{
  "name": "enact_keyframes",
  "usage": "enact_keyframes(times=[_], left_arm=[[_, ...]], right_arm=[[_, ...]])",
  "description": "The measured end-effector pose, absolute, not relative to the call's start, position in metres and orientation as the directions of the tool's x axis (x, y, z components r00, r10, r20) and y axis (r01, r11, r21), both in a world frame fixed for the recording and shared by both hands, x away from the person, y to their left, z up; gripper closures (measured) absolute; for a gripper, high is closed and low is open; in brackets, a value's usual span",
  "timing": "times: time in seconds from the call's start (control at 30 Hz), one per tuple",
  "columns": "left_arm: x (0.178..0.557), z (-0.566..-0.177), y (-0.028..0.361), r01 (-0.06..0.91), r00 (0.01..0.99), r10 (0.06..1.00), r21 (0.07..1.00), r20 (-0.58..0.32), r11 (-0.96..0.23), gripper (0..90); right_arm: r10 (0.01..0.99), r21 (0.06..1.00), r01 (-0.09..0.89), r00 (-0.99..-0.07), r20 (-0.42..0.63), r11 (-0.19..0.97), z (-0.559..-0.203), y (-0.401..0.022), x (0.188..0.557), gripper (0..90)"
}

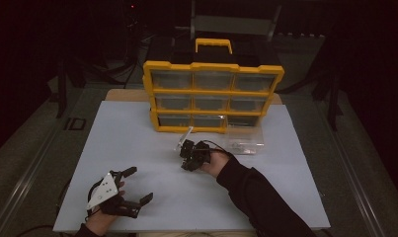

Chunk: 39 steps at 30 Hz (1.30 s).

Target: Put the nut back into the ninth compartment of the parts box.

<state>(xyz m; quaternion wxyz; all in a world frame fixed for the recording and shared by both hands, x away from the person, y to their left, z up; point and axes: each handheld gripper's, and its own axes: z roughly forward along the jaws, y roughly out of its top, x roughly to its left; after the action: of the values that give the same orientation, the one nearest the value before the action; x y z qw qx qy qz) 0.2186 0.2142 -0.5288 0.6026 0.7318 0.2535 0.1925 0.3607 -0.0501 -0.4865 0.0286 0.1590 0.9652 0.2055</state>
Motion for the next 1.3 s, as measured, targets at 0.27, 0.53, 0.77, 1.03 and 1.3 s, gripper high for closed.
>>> enact_keyframes(times=[0.27, 0.53, 0.77, 1.03, 1.3], left_arm=[[0.219, -0.529, 0.214, 0.14, 0.797, 0.604, 0.979, -0.024, -0.145, 0.0], [0.219, -0.529, 0.214, 0.141, 0.796, 0.604, 0.979, -0.025, -0.145, 0.0], [0.219, -0.529, 0.214, 0.141, 0.796, 0.604, 0.979, -0.025, -0.145, 0.0], [0.219, -0.529, 0.214, 0.142, 0.797, 0.604, 0.979, -0.027, -0.144, 0.0], [0.219, -0.529, 0.213, 0.142, 0.797, 0.603, 0.979, -0.027, -0.143, 0.0]], right_arm=[[0.335, 0.444, 0.296, -0.942, -0.008, 0.846, -0.463, -0.063, 0.366, 70.4], [0.38, 0.492, 0.318, -0.924, -0.03, 0.811, -0.433, -0.086, 0.374, 70.4], [0.415, 0.502, 0.338, -0.909, -0.047, 0.796, -0.419, -0.103, 0.378, 70.4], [0.46, 0.52, 0.362, -0.885, -0.068, 0.774, -0.405, -0.127, 0.384, 70.4], [0.509, 0.533, 0.393, -0.857, -0.083, 0.749, -0.394, -0.156, 0.389, 70.4]])
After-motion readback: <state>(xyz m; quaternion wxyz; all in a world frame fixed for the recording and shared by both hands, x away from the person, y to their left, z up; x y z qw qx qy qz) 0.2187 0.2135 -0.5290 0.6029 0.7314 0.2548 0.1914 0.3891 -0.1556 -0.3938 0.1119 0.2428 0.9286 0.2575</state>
